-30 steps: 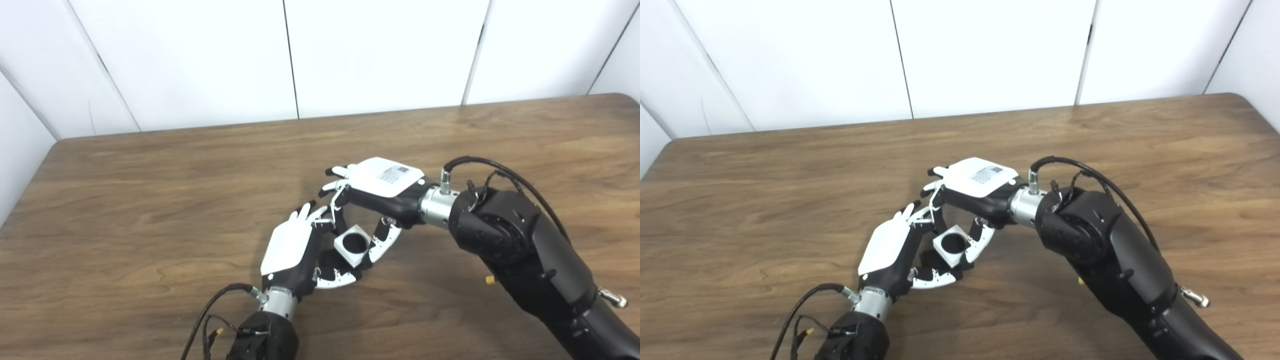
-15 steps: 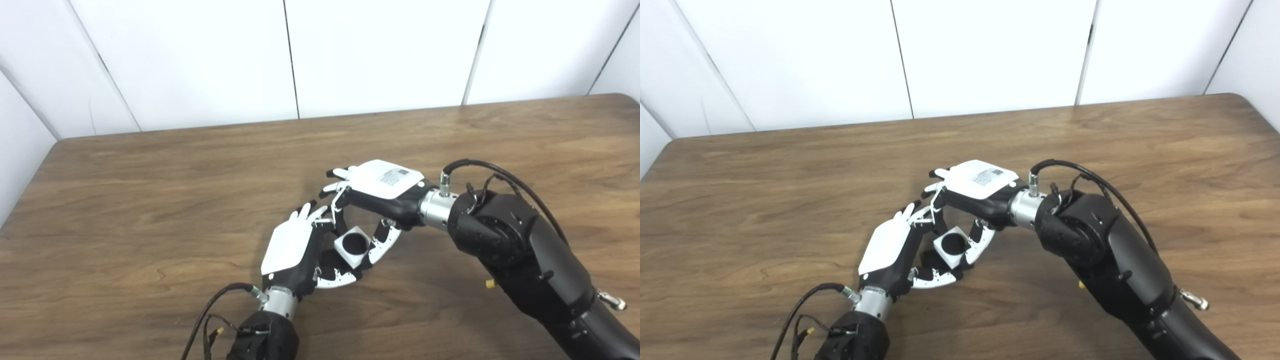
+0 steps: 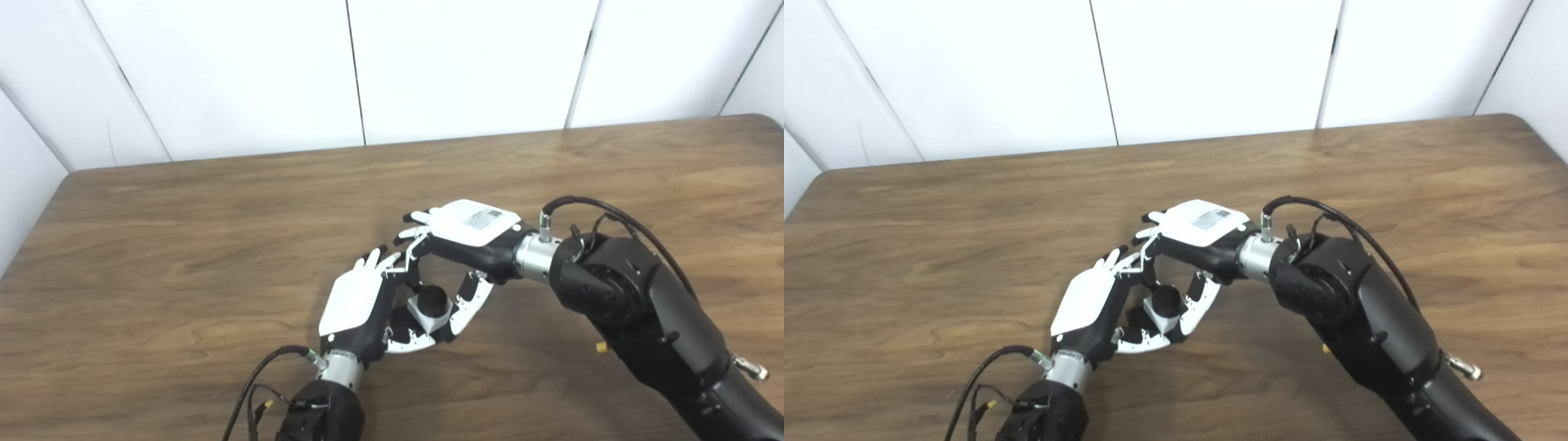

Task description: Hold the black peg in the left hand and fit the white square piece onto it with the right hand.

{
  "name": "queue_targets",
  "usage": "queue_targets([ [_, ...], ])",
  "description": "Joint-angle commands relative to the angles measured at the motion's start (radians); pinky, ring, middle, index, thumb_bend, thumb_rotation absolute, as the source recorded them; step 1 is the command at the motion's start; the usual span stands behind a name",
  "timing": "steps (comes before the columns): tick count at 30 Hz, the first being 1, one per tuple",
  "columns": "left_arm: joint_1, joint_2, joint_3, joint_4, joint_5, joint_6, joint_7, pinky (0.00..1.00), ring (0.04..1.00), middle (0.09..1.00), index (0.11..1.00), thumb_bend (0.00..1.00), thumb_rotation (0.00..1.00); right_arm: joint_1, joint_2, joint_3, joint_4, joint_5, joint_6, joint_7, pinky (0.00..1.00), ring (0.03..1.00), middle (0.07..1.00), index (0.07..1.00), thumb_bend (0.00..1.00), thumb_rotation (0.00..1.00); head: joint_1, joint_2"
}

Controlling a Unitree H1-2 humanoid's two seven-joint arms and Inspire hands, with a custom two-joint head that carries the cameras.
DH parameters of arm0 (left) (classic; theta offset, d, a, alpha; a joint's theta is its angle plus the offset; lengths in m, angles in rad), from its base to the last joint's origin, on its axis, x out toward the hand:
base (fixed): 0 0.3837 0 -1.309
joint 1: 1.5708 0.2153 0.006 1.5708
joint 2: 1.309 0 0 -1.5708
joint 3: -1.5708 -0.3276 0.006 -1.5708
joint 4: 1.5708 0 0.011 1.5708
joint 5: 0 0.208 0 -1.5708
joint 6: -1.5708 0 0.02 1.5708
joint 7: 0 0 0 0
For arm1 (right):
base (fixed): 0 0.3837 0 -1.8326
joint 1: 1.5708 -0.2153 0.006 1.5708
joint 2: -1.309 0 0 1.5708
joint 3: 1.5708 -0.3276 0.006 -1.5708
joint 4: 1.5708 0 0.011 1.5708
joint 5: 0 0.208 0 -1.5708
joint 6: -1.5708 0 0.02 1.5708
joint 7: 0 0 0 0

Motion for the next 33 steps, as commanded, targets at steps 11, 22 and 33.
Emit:
queue_targets([
  [11,-0.002,0.038,-0.013,-0.022,0.074,0.044,-0.083,1.00,1.000,0.923,0.716,0.81,0.29,-0.029,-0.005,-0.016,-0.010,-0.007,0.003,-0.014,1.00,1.000,0.907,0.644,0.99,0.32,0.006,0.002],
  [22,-0.008,0.052,-0.006,-0.064,0.110,0.073,-0.167,1.00,0.999,0.934,0.756,0.83,0.32,-0.032,0.002,-0.025,0.002,0.001,-0.005,-0.033,1.00,1.000,0.908,0.651,0.99,0.32,0.008,0.000],
  [33,-0.009,0.045,0.003,-0.093,0.142,0.079,-0.225,1.00,1.000,0.949,0.791,0.85,0.32,-0.029,-0.004,-0.044,-0.001,0.005,-0.003,-0.040,1.00,1.000,0.899,0.639,1.00,0.32,0.008,0.000],
])
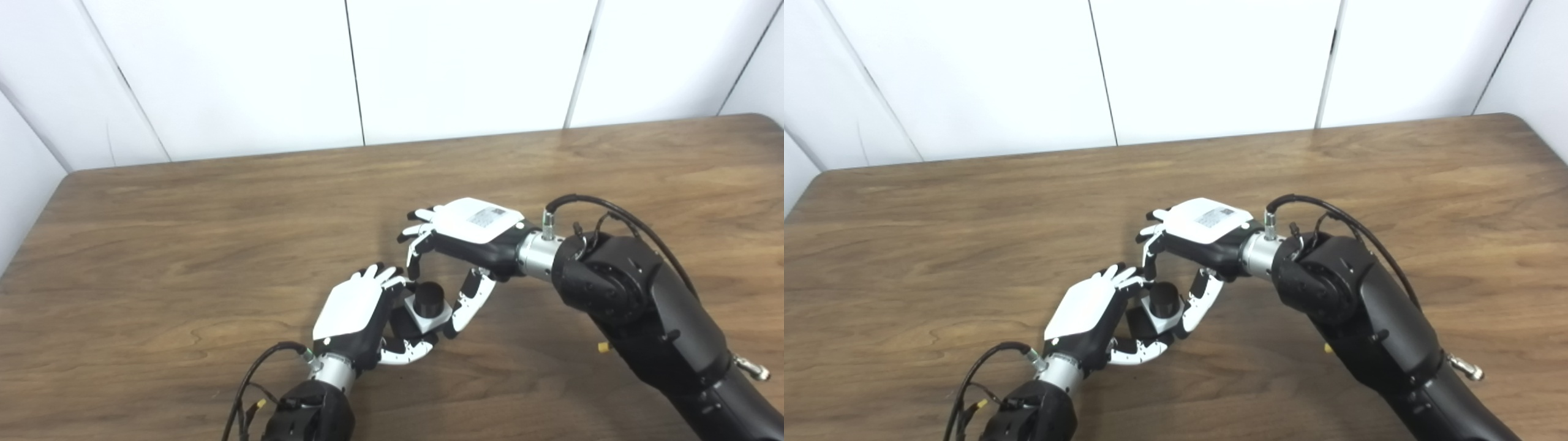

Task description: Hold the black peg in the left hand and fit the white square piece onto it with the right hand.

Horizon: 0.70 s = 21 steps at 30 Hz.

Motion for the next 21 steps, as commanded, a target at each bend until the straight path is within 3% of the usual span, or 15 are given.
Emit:
queue_targets([
  [1,-0.011,0.009,0.011,-0.028,0.037,0.019,-0.024,1.00,1.000,0.949,0.794,0.85,0.32,-0.033,-0.006,-0.023,-0.012,0.006,-0.005,-0.033,1.00,1.000,0.898,0.639,1.00,0.32,-0.001,0.001],
  [12,-0.018,0.003,0.045,-0.078,0.089,0.026,-0.090,1.00,1.000,0.961,0.841,0.85,0.34,-0.028,-0.013,-0.038,-0.011,0.008,-0.013,-0.051,0.99,1.000,0.890,0.637,1.00,0.32,-0.001,-0.004],
  [21,-0.007,-0.021,0.061,-0.108,0.104,0.019,-0.094,1.00,1.000,0.972,0.863,0.86,0.33,-0.021,-0.019,-0.048,-0.008,0.012,-0.013,-0.061,0.99,1.000,0.891,0.630,1.00,0.31,0.006,-0.012],
])
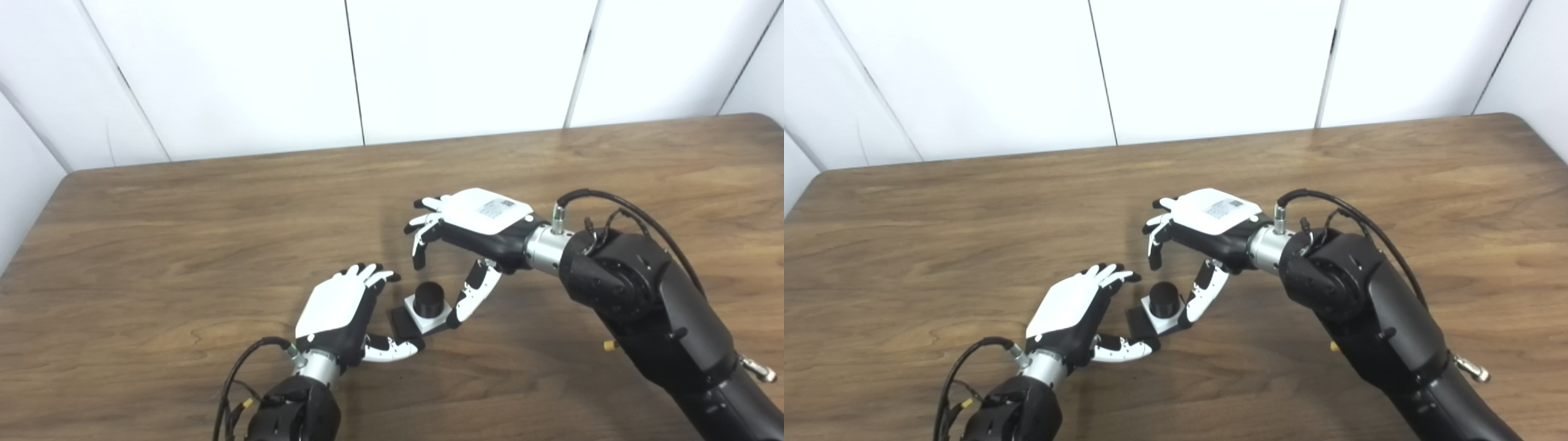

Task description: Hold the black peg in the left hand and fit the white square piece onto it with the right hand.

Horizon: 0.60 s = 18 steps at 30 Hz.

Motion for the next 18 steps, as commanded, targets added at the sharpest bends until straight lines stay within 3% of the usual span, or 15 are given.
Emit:
queue_targets([
  [1,-0.015,-0.011,0.009,-0.047,0.027,-0.001,0.008,1.00,1.000,0.972,0.864,0.86,0.33,-0.031,-0.016,-0.024,-0.008,0.006,-0.010,-0.034,0.99,1.000,0.891,0.630,1.00,0.31,-0.002,0.000],
  [18,-0.016,-0.010,0.083,-0.138,0.053,-0.002,-0.090,1.00,1.000,0.976,0.875,0.88,0.33,-0.019,-0.035,-0.064,-0.020,0.018,0.014,-0.035,1.00,1.000,0.899,0.656,1.00,0.31,0.014,-0.015],
])
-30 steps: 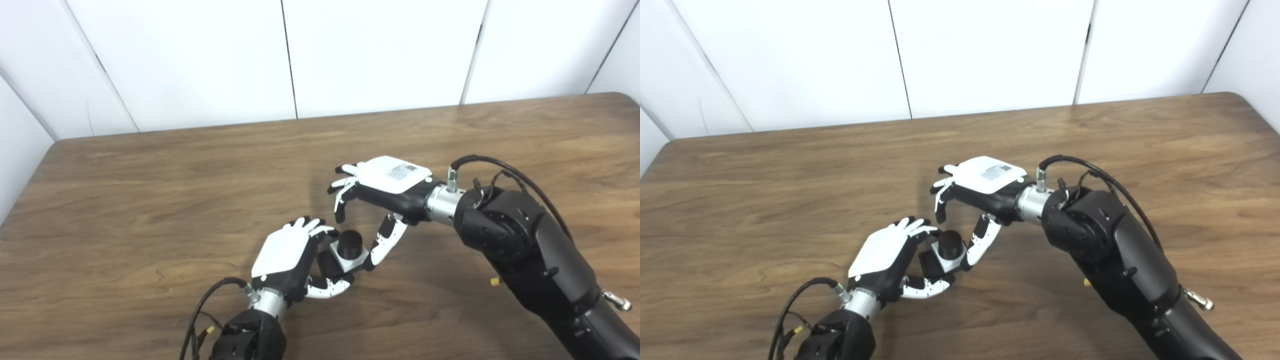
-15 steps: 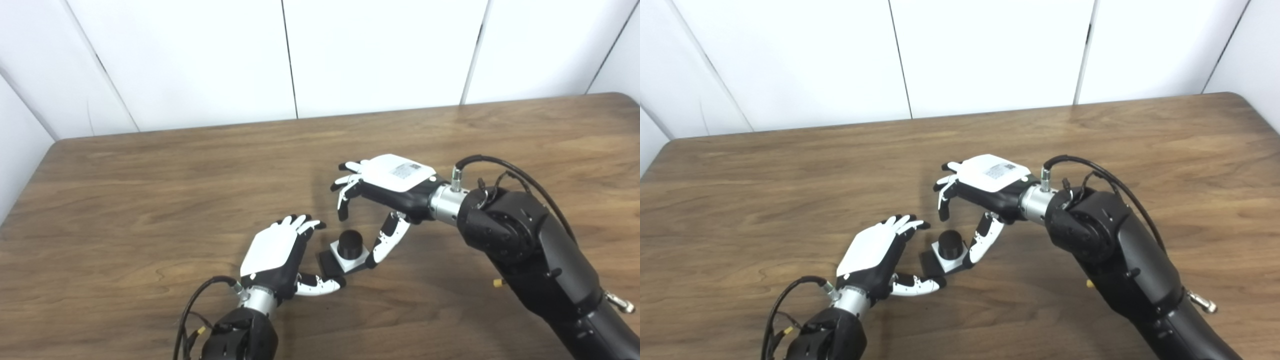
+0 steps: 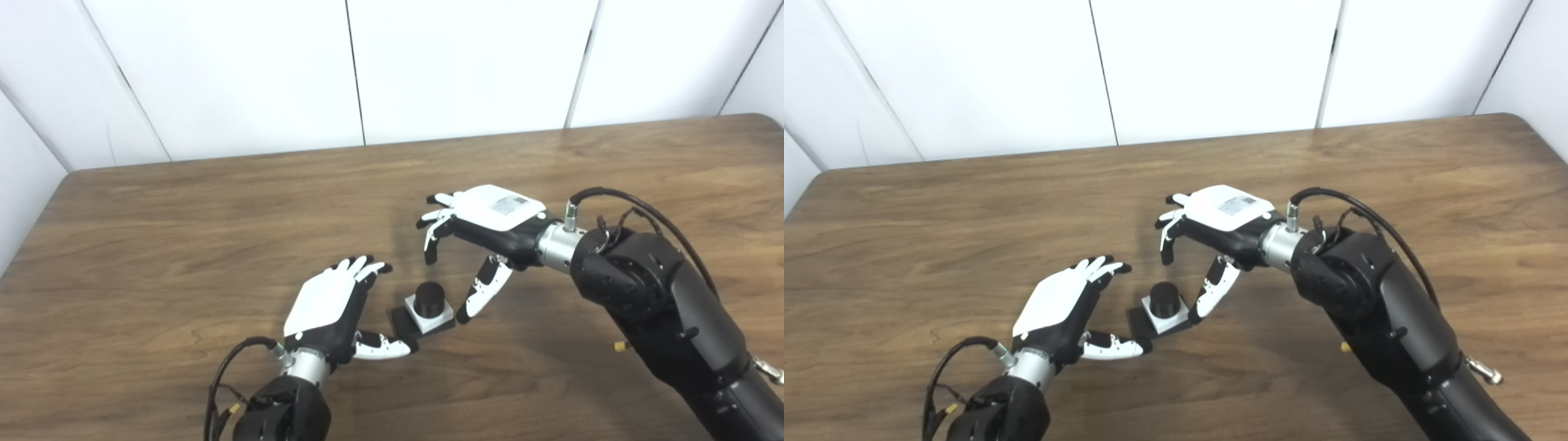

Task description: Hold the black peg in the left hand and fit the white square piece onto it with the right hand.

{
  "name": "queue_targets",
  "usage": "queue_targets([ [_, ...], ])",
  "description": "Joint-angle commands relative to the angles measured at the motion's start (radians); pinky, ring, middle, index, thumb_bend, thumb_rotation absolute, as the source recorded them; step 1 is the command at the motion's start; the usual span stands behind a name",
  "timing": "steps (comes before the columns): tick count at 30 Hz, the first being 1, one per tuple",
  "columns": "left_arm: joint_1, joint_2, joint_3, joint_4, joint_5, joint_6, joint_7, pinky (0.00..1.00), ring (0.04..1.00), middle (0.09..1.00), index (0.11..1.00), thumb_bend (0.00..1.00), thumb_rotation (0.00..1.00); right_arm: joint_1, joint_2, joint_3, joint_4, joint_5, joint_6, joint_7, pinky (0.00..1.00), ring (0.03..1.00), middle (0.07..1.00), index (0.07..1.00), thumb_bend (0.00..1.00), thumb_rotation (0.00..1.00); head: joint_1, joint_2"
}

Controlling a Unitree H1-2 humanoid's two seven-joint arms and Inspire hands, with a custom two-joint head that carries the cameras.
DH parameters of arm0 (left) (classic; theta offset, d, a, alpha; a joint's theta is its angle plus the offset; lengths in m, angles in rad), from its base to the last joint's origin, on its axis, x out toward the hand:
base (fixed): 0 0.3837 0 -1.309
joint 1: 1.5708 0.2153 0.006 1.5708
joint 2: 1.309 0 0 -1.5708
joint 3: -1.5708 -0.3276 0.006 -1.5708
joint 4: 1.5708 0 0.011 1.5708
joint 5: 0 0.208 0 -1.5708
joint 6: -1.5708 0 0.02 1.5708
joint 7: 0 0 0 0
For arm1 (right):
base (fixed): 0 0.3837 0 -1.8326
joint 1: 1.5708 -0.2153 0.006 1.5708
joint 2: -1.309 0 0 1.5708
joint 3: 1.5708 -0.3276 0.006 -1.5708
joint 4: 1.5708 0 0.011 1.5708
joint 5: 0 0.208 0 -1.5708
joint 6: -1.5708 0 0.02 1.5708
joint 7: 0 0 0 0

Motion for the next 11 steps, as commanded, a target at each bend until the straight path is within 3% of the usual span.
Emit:
queue_targets([
  [1,-0.029,0.006,0.022,-0.045,0.021,-0.004,-0.004,1.00,1.000,0.978,0.878,0.89,0.34,-0.025,-0.016,-0.035,-0.022,0.017,0.012,-0.029,1.00,1.000,0.900,0.660,1.00,0.31,0.001,0.000],
  [8,-0.041,0.036,0.100,-0.086,-0.028,0.011,-0.081,1.00,1.000,0.992,0.891,0.91,0.36,0.001,-0.025,-0.081,-0.049,0.035,0.062,-0.017,0.99,1.000,0.915,0.693,0.98,0.30,-0.006,0.001],
  [11,-0.039,0.022,0.154,-0.100,-0.068,0.026,-0.090,1.00,1.000,0.995,0.891,0.92,0.35,0.018,-0.030,-0.101,-0.057,0.047,0.080,-0.022,0.99,1.000,0.919,0.712,0.98,0.31,-0.005,0.002],
])
